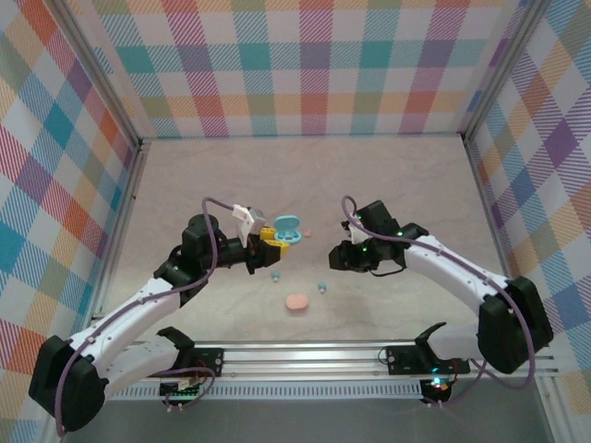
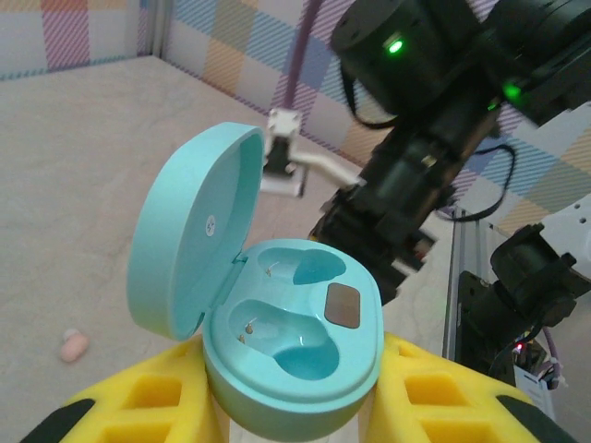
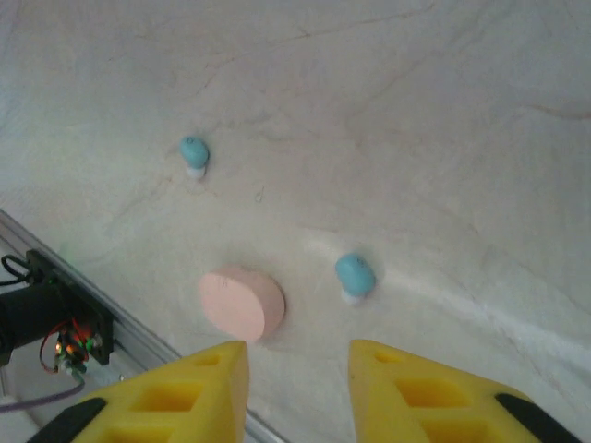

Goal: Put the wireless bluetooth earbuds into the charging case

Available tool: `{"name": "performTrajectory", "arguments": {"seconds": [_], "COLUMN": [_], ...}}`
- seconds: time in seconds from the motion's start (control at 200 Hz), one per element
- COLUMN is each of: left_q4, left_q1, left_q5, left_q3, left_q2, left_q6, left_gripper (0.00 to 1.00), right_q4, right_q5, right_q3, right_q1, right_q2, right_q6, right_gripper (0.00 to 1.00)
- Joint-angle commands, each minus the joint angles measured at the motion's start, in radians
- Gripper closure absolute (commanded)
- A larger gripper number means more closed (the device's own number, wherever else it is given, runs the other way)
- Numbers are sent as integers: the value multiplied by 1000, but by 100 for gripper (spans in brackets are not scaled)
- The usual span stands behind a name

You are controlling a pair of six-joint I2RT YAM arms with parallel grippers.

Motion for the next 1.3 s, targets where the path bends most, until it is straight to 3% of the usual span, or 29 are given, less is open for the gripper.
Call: {"name": "performTrajectory", "arguments": {"seconds": [0.0,0.29,0.585,0.945,1.295], "left_q4": [-33,-191,-290,-324,-344], "left_q1": [10,10,10,10,10], "left_q5": [-19,-68,-84,-85,-93], "left_q3": [-4,49,113,135,139], "left_q2": [-55,-174,-251,-276,-280], "left_q6": [-18,-27,-22,-24,-20], "left_gripper": [100,100,100,100,100], "right_q4": [141,242,154,21,39], "right_q5": [56,86,106,105,118], "right_q3": [18,144,367,530,501], "right_q1": [28,197,307,337,341], "right_q2": [74,346,528,677,642], "right_q6": [42,-36,-185,-340,-332], "right_gripper": [69,70,67,63,54]}}
